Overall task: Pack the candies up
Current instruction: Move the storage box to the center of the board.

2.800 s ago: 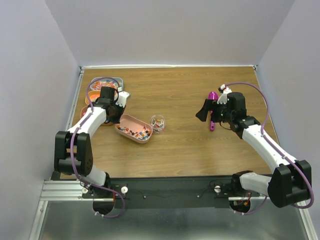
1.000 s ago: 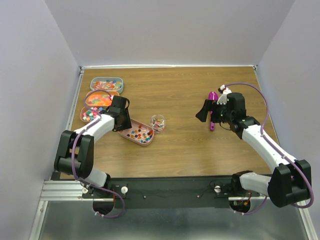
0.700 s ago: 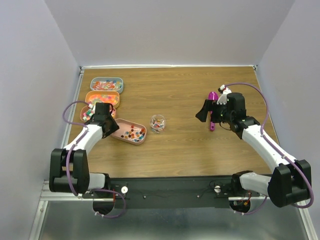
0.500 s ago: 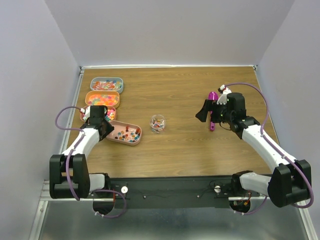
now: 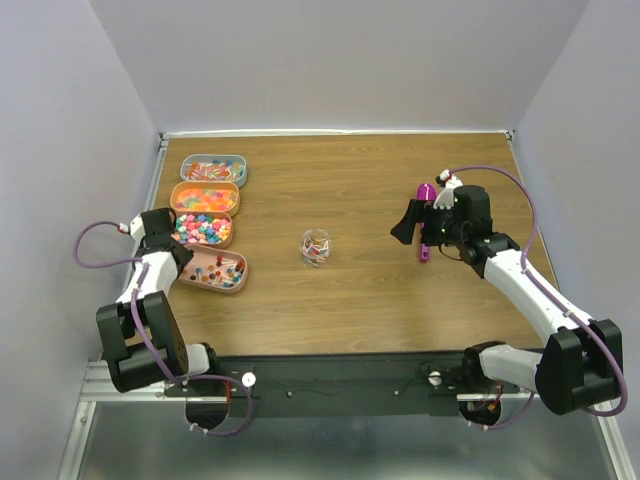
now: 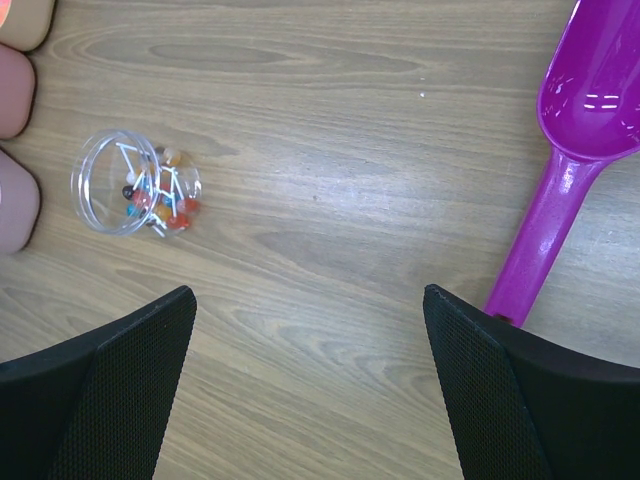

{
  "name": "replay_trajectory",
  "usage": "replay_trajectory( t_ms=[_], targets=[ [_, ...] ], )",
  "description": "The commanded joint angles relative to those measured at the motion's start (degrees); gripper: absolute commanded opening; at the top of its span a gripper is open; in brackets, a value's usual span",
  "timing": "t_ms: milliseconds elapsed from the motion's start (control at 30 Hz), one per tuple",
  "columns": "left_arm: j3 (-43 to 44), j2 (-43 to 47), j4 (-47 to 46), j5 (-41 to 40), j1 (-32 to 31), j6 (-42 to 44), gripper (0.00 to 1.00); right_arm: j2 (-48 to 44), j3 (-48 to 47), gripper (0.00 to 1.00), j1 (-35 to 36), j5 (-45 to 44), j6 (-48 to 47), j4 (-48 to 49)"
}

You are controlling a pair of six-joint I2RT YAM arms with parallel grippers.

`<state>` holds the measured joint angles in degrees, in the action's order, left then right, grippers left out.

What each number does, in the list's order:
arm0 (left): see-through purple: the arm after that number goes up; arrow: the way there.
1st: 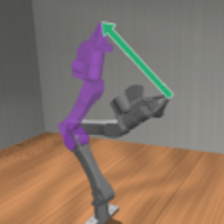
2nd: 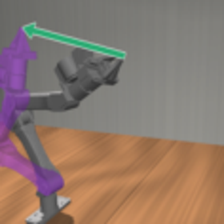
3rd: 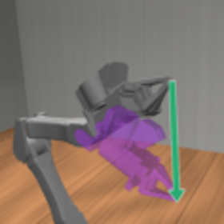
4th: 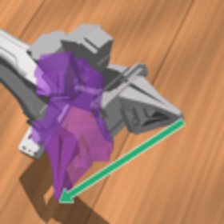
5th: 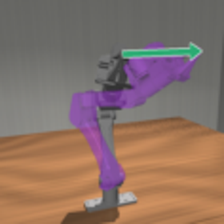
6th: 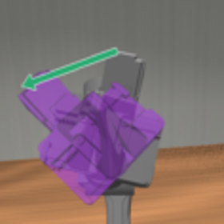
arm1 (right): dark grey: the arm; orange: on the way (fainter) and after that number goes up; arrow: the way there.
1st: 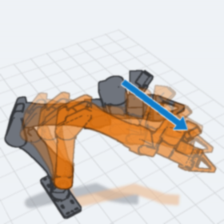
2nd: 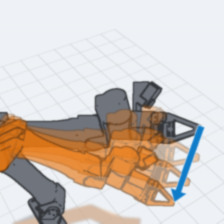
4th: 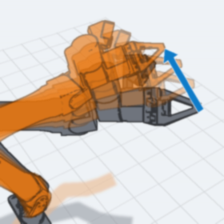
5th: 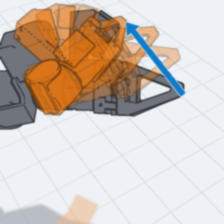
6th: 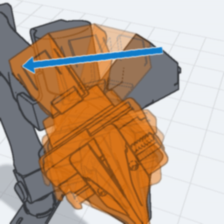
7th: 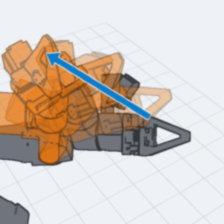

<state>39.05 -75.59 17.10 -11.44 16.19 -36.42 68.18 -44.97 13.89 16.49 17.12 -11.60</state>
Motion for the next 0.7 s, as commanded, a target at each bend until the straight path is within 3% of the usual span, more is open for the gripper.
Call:
replay_trajectory(
  t_ms=[0, 367, 667],
  targets=[
    [1.2, -1.4, -3.0, -1.2, 4.5, 2.3, 0.38, 0.3, 0.8, 1.00, 0.4, 1.4, 0.3, 1.2],
    [2.7, -3.3, -7.2, 1.9, 12.7, 0.9, 0.38, 1.2, 0.8, 1.00, 0.4, 1.2, -0.1, 1.2],
    [4.6, -6.3, -10.1, 8.5, 14.0, -1.1, 0.37, 1.8, 0.8, 1.00, 0.4, 0.7, -0.2, 1.1]
  ],
)
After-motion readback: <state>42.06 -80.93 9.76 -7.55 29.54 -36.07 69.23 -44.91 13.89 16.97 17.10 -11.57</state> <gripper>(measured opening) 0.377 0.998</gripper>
